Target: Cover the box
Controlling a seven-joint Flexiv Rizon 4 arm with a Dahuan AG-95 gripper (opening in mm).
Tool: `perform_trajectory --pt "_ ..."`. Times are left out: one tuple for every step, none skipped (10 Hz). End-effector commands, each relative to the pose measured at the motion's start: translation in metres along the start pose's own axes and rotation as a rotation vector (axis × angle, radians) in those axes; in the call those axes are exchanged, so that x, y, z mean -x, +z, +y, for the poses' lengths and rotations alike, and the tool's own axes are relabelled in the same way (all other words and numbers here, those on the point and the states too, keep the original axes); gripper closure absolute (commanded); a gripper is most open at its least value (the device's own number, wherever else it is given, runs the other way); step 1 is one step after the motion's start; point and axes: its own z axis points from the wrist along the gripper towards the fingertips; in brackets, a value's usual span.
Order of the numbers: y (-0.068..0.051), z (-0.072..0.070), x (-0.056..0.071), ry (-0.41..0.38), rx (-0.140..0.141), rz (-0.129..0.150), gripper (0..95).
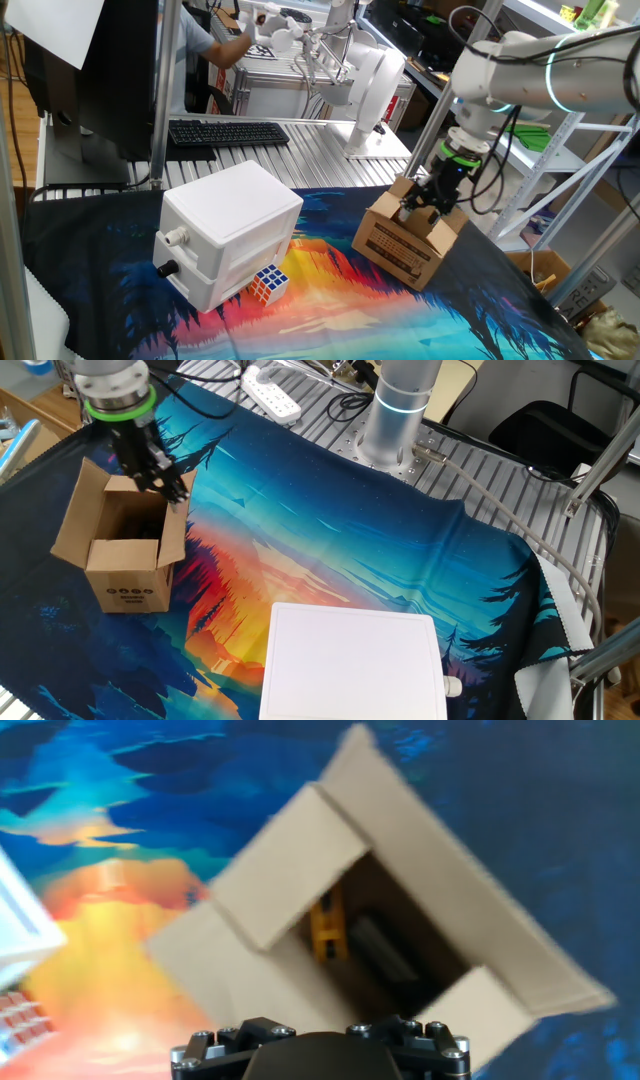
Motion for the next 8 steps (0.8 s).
perform_trajectory --pt "0.0018 0.0169 -0.0038 0.099 -0.062 -0.03 19.0" --pt "0.0022 0.0189 -0.0047 0.09 -0.073 -0.031 19.0" --pt "0.0033 0.0224 -0.0067 0.077 -0.089 -0.034 19.0" --pt "0.0042 0.0243 -0.0077 0.058 -0.108 -0.036 19.0" --pt "0.005 0.0254 -0.0076 0.034 -0.136 -0.039 19.0" --pt "0.0068 0.0264 -0.007 0.002 -0.157 -0.043 19.0" --pt "0.0069 0.0264 -0.007 -0.024 -0.17 -0.045 19.0" --pt "0.0068 0.0262 -0.0069 -0.037 -0.171 -0.044 19.0"
